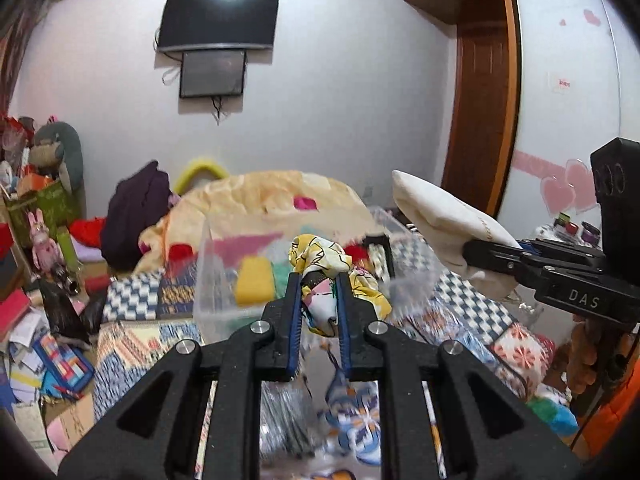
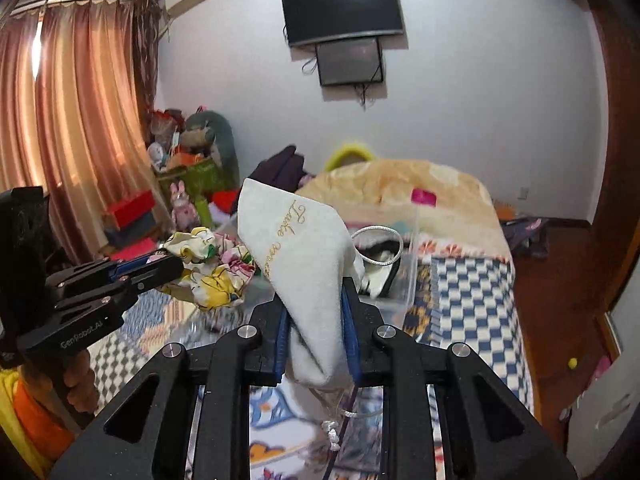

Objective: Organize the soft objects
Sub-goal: 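Carry the scrunchie and pouch into the box and open both tools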

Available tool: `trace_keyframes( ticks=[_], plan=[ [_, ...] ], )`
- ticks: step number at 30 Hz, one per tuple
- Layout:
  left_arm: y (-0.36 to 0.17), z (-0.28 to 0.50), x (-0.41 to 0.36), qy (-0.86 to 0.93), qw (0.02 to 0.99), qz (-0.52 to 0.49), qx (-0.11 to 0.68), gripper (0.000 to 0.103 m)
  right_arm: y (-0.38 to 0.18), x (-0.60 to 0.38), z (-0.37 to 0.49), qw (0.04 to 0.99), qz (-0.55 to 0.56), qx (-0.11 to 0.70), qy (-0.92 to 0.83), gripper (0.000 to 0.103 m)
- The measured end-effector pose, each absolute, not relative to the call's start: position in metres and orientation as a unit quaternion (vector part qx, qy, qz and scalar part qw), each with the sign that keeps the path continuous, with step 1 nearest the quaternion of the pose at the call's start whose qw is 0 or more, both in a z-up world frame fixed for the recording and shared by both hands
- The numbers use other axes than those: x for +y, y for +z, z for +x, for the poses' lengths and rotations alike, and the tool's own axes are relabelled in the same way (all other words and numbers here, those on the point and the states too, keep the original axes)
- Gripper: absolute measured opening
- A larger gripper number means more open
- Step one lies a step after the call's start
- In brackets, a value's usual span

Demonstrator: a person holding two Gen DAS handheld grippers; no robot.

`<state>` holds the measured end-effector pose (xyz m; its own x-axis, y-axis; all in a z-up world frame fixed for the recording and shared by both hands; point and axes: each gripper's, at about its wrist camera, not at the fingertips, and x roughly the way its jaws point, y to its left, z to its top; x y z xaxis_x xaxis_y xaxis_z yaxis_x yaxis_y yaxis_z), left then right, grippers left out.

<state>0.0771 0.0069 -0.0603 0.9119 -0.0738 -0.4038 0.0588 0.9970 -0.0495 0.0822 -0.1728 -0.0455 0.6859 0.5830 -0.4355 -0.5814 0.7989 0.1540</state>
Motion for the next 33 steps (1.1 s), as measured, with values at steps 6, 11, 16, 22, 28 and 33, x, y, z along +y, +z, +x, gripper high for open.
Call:
trace_keyframes(
  ticks=[6, 11, 16, 22, 28, 33],
  plan=[
    [-0.052, 0.097, 0.012, -0.018, 0.981, -0.024, 0.193, 0.015, -0.037, -0.167, 0.102, 0.929, 0.009, 0.222, 0.297, 0.021],
    [-0.058, 0.118, 0.015, -0.008, 0.979, -0.024, 0.202, 0.015, -0.041, -0.159, 0.118, 0.931, 0.006, 0.228, 0.286, 0.021],
    [-0.07, 0.142, 0.017, -0.005, 0.973, -0.022, 0.229, 0.015, -0.05, -0.15, 0.133, 0.932, -0.01, 0.243, 0.268, 0.021],
    [-0.085, 0.164, 0.018, -0.006, 0.966, -0.017, 0.259, 0.015, -0.064, -0.145, 0.148, 0.925, -0.011, 0.276, 0.262, 0.021],
    [-0.097, 0.173, 0.015, -0.012, 0.96, -0.012, 0.278, 0.016, -0.076, -0.136, 0.154, 0.916, -0.019, 0.302, 0.263, 0.021],
    [-0.1, 0.173, 0.014, -0.019, 0.959, -0.014, 0.284, 0.019, -0.077, -0.136, 0.153, 0.912, -0.012, 0.31, 0.267, 0.024]
  ],
)
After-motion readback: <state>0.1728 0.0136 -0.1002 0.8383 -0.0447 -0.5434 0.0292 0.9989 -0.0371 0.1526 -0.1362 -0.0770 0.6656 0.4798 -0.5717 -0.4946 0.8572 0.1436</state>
